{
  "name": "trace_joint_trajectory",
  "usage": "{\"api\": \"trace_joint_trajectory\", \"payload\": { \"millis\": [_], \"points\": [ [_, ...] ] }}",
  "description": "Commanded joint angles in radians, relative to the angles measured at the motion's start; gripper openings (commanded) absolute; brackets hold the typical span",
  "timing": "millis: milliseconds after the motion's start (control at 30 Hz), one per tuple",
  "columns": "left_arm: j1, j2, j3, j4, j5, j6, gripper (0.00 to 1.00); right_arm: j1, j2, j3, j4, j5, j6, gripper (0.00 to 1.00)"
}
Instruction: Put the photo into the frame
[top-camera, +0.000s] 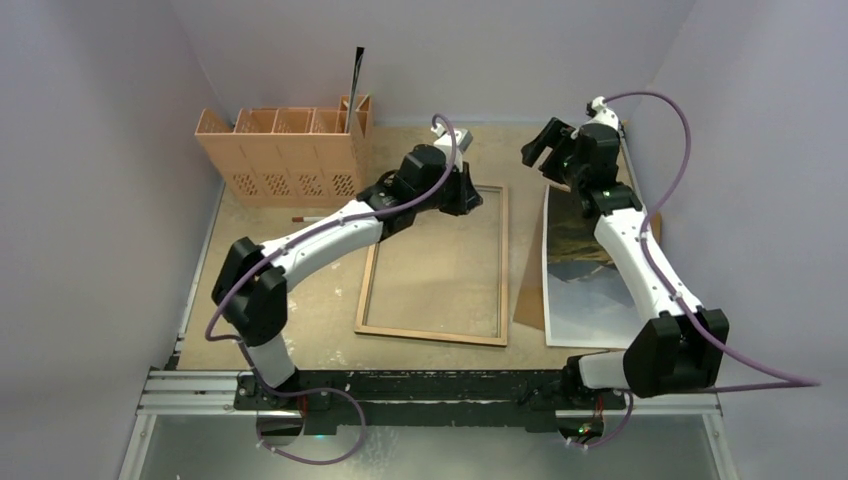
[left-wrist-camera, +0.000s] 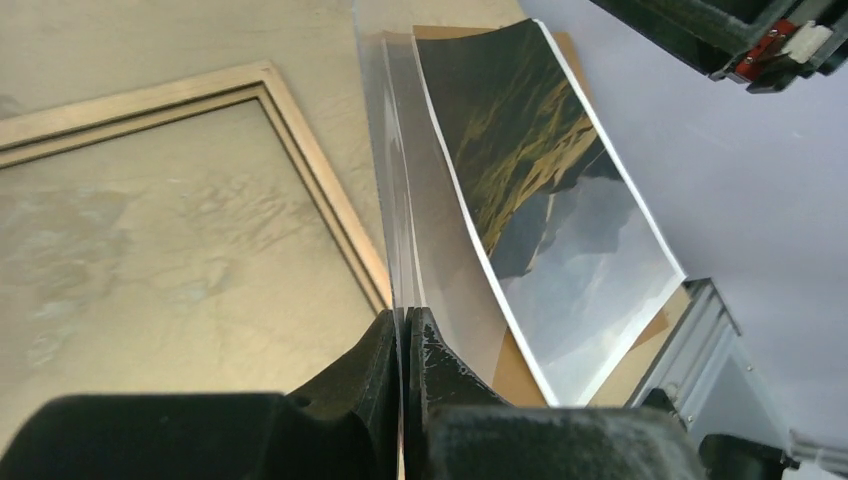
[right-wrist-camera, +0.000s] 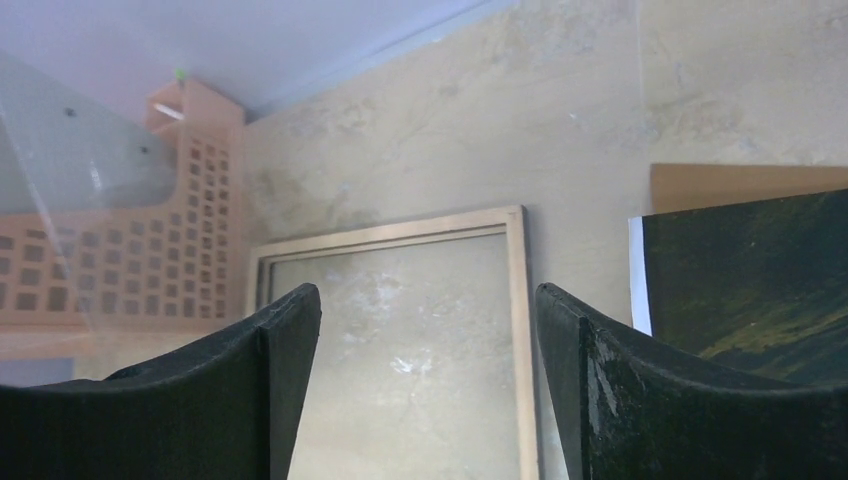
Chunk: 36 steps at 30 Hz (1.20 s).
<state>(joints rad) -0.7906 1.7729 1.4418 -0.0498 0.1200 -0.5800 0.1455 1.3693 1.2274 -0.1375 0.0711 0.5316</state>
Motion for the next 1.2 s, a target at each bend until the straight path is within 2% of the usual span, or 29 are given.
{"api": "trace_joint_trajectory", "payload": {
  "millis": [0, 100, 267, 500, 667, 800, 1000, 1167],
  "points": [
    [0.031, -0.143, 0.097, -0.173, -0.035, 0.203, 0.00, -0.019, -0.074, -0.081, 0.179, -0.112, 0.069, 0.82],
    [0.080, -0.209, 0.124, -0.229, -0.006, 0.241, 0.00, -0.032, -0.097, -0.132, 0.255, -0.171, 0.105, 0.85],
    [0.106, -0.293, 0.200, -0.335, -0.036, 0.312, 0.00, -0.048, -0.112, -0.178, 0.367, -0.270, 0.171, 0.89],
    [0.162, -0.329, 0.406, -0.487, -0.012, 0.302, 0.00, -0.082, -0.136, -0.203, 0.514, -0.388, 0.240, 0.92],
    [0.167, -0.331, 0.554, -0.561, 0.017, 0.298, 0.00, -0.120, -0.127, -0.219, 0.691, -0.576, 0.298, 0.93],
    [0.168, -0.349, 0.611, -0.580, 0.032, 0.281, 0.00, -0.126, -0.102, -0.209, 0.833, -0.707, 0.355, 0.94],
    [0.166, -0.376, 0.675, -0.575, 0.054, 0.171, 0.00, -0.126, -0.060, -0.180, 1.076, -0.838, 0.483, 0.94],
    [0.167, -0.436, 0.643, -0.520, 0.110, 0.119, 0.00, -0.126, -0.040, -0.127, 1.138, -0.869, 0.518, 0.95]
  ]
}}
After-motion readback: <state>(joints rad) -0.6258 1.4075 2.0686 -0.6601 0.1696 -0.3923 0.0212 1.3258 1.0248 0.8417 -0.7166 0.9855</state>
